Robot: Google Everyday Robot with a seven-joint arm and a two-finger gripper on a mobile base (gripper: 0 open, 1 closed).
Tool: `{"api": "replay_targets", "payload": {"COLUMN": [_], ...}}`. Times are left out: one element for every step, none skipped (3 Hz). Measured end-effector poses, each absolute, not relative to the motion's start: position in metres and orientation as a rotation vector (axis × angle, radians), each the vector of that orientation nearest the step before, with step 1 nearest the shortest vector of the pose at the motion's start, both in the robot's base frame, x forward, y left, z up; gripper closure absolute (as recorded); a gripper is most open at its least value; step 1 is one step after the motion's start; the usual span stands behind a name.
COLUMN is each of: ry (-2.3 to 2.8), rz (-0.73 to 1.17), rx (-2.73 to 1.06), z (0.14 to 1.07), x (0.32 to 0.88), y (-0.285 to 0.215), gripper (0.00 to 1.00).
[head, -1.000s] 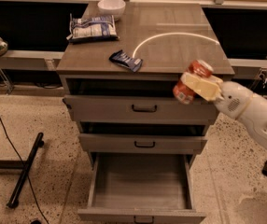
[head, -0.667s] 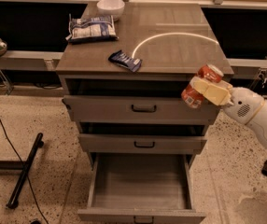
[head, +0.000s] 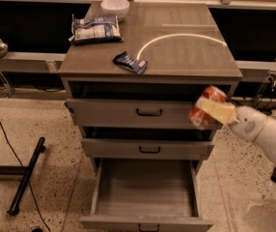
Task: Place coke can into bottom drawer
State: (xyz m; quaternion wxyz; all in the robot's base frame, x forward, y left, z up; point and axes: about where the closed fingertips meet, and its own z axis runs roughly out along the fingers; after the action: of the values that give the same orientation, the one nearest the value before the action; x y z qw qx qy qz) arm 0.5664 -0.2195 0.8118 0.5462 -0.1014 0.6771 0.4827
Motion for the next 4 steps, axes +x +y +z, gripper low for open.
{"api": "replay_targets", "payload": {"ry": [1.778,1.907,2.008,2.008], "rz": [1.324,1.470,1.573,1.573], "rx": [-0.168,-0.106,-0.057,-0.058], "z": [0.717,0.637,0.583,0.583], "x": [0.543,0.509,0.475,0.475], "y": [-0.244,-0.257,-0.256,-0.256], "gripper": [1.00,1.00,1.00,1.00]}}
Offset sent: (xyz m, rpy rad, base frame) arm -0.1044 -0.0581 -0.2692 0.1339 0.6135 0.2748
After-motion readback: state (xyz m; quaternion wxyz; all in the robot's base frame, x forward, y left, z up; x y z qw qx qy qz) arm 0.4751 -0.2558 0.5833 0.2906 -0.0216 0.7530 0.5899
